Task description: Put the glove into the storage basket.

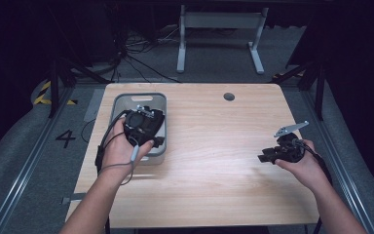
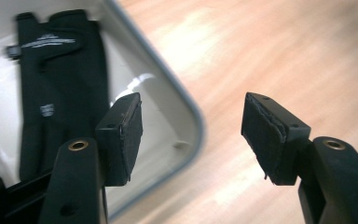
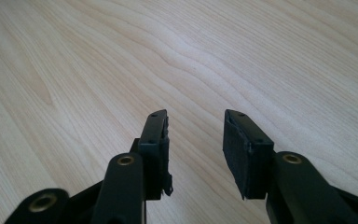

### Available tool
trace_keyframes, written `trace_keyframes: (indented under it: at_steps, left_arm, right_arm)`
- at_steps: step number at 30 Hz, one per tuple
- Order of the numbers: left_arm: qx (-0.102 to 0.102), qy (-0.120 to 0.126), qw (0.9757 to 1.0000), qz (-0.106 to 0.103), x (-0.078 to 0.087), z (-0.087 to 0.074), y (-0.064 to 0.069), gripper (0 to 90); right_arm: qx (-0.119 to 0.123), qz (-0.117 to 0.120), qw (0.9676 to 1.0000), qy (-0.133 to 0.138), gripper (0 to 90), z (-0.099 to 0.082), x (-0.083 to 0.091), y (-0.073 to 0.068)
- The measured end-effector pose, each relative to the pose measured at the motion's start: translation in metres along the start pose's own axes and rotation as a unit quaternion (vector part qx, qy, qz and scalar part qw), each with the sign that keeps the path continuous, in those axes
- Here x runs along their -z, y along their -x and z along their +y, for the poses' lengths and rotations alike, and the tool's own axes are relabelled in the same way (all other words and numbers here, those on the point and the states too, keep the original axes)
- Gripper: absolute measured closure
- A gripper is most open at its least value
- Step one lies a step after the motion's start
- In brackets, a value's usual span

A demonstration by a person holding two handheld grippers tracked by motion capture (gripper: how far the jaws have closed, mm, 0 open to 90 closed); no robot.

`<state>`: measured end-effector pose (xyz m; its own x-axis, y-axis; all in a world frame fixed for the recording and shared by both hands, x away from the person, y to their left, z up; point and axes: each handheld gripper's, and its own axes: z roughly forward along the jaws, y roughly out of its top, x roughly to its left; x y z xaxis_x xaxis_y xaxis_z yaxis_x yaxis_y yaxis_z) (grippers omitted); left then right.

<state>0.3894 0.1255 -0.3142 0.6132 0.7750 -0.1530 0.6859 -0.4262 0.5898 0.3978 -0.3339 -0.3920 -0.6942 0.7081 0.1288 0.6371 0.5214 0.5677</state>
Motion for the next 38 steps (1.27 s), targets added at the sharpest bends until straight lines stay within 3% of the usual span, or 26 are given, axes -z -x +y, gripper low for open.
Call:
trace_keyframes:
  at_steps: [7,12,16,19,23,27,30,35,38]
  left_arm:
    - [-0.037,-0.008,0.9989,-0.028,-0.006,-0.022,0.020,36.0]
    - [-0.049,-0.019,0.9975,-0.048,-0.014,-0.041,0.026,36.0]
    - [-0.042,-0.022,0.9970,-0.061,-0.025,-0.055,0.024,36.0]
    - [-0.047,-0.025,0.9971,-0.054,-0.036,-0.068,0.021,36.4]
    - [-0.042,-0.020,0.9969,-0.064,-0.047,-0.084,0.018,37.2]
    - [-0.051,-0.021,0.9961,-0.070,-0.059,-0.097,0.016,37.2]
    - [-0.046,-0.042,0.9947,-0.082,-0.068,-0.106,0.012,34.1]
    - [-0.038,-0.053,0.9959,-0.064,-0.079,-0.118,0.003,32.4]
    - [-0.040,-0.041,0.9968,-0.056,-0.082,-0.123,0.000,29.6]
  right_arm:
    - [0.014,0.013,0.9997,0.012,59.8,-0.013,-0.002,-0.002]
    - [0.021,0.023,0.9994,0.014,59.3,-0.022,-0.005,-0.004]
    - [0.021,0.027,0.9993,0.017,59.1,-0.028,-0.009,-0.006]
    - [0.026,0.028,0.9991,0.015,58.8,-0.030,-0.012,-0.008]
    - [0.028,0.031,0.9990,0.017,58.8,-0.033,-0.015,-0.009]
    - [0.034,0.034,0.9986,0.020,58.4,-0.035,-0.018,-0.011]
    - [0.036,0.033,0.9987,0.017,58.4,-0.038,-0.021,-0.013]
    - [0.036,0.023,0.9990,0.014,57.5,-0.041,-0.026,-0.012]
    - [0.038,0.017,0.9990,0.016,56.1,-0.042,-0.031,-0.013]
